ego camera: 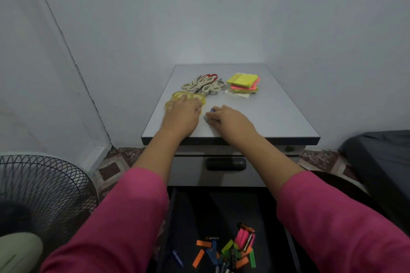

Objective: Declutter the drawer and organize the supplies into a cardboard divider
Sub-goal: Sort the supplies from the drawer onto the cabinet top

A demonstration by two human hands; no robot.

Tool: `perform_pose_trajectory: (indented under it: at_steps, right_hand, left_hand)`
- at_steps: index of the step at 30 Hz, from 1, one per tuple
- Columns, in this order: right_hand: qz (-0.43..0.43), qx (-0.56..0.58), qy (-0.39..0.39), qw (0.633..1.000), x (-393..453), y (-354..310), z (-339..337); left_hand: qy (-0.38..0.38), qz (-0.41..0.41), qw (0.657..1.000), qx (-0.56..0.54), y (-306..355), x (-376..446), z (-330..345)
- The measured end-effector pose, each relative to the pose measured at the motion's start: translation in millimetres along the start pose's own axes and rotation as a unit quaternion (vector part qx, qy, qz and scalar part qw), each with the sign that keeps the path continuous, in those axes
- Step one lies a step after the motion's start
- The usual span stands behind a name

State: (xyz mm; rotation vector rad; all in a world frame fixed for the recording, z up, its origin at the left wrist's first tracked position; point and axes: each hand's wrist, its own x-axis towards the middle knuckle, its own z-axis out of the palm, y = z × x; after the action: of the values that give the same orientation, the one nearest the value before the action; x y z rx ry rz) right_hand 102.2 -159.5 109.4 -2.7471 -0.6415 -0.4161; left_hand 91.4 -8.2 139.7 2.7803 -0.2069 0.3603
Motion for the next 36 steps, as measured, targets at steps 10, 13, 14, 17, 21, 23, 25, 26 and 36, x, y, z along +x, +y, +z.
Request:
perform_pose_trajectory:
  at_steps: [10,13,14,17,21,23,25,26,36]
  right_hand:
    - [0.090,0.043,0.015,0.995,39,-4,4]
    - [0.082,0.091,0.016,0.992,41,-1,-1]
    - [0.082,0.122,0.020,0.989,40,0,-3]
    - [0.112,0.187,0.038,0.975,32,9,-14]
    - [0.158,0.154,0.076,0.972,23,30,-14]
    - [0.166,0.145,0.073,0.973,22,33,-11]
    - [0.158,0.134,0.064,0.976,24,29,-10]
    - [0.150,0.122,0.061,0.979,26,28,-9]
    - [0.112,0.048,0.078,0.990,37,30,-2]
  left_hand:
    - [0.000,-0.024,0.999,-0.046,-11,7,14]
    - [0.014,-0.003,1.000,-0.027,-15,13,19]
    - [0.026,0.012,0.999,-0.023,-15,15,19]
    - [0.029,0.061,0.998,0.010,-12,19,13]
    - [-0.014,0.115,0.986,0.119,0,21,6]
    - [-0.031,0.122,0.979,0.162,1,24,9]
    - [-0.037,0.120,0.974,0.189,2,26,11]
    - [-0.037,0.118,0.973,0.196,2,27,11]
    - [-0.032,0.118,0.967,0.222,7,30,14]
